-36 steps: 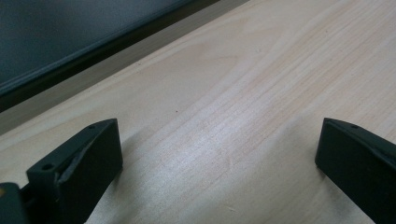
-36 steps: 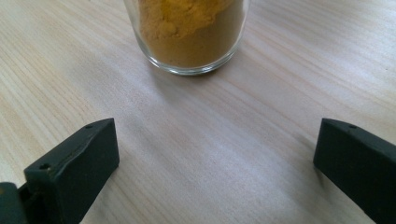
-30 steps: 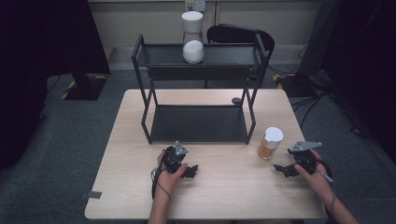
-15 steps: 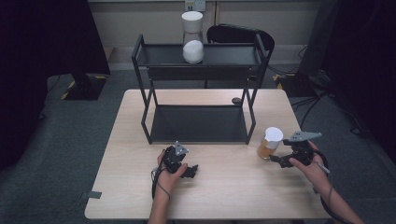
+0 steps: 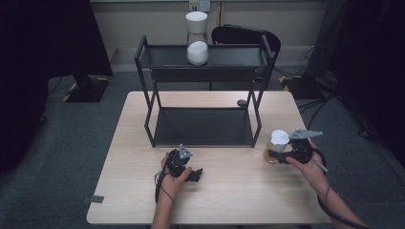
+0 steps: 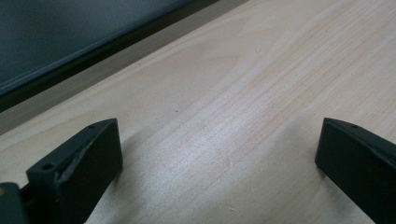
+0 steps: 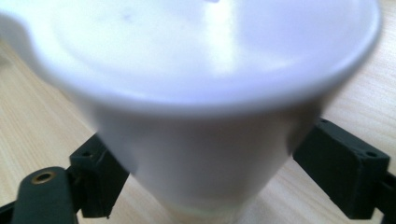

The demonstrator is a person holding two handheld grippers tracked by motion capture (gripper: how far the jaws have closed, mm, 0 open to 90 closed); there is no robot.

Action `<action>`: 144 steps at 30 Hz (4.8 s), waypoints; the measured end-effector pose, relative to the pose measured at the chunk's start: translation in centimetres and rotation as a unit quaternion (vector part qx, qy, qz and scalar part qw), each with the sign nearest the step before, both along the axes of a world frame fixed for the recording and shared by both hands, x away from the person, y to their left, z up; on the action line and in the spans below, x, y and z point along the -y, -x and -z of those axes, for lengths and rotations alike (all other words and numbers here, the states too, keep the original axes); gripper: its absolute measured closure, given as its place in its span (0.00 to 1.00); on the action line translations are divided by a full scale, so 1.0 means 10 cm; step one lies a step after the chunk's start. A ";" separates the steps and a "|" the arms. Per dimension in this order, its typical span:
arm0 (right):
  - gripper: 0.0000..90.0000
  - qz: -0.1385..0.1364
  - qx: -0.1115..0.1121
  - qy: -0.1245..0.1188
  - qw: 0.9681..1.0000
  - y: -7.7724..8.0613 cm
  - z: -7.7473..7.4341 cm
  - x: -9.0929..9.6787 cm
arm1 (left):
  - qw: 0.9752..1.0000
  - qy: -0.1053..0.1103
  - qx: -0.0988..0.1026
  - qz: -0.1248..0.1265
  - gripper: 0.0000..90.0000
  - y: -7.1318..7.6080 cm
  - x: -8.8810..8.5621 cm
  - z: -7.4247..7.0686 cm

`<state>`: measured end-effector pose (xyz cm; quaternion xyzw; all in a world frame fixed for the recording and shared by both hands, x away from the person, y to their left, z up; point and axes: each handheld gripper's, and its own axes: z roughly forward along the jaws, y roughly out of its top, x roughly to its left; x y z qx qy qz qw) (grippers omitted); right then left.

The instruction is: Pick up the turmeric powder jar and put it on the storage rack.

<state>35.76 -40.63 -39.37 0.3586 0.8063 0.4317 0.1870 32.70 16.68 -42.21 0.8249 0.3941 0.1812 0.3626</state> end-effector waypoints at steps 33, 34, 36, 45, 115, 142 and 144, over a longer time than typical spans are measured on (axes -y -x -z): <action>0.34 -0.077 0.014 0.005 0.997 -0.06 -0.20 -0.16 | 1.000 -0.002 0.000 0.001 0.00 0.00 0.00 0.00; 0.34 -0.081 0.013 0.003 0.997 -0.06 -0.22 -0.17 | 1.000 -0.002 0.000 0.001 0.00 0.00 0.00 -0.01; 0.34 -0.085 0.017 0.002 0.996 -0.06 -0.24 -0.20 | 1.000 -0.002 0.000 0.001 0.00 0.00 0.00 0.00; 0.34 -0.108 0.014 0.002 0.994 -0.09 -0.33 -0.35 | 1.000 -0.002 0.000 0.001 0.00 0.00 0.00 0.00; 0.34 -0.164 0.015 0.004 0.986 -0.86 -1.53 -1.07 | 1.000 -0.002 0.000 0.001 0.00 0.00 0.00 -0.01; 0.34 -0.171 0.022 -0.002 0.985 -0.97 -2.10 -1.17 | 1.000 -0.002 0.000 0.001 0.00 0.00 0.00 -0.01; 0.34 -0.169 0.024 -0.001 0.985 -0.97 -2.16 -1.16 | 1.000 -0.002 0.000 0.001 0.00 0.00 0.00 -0.01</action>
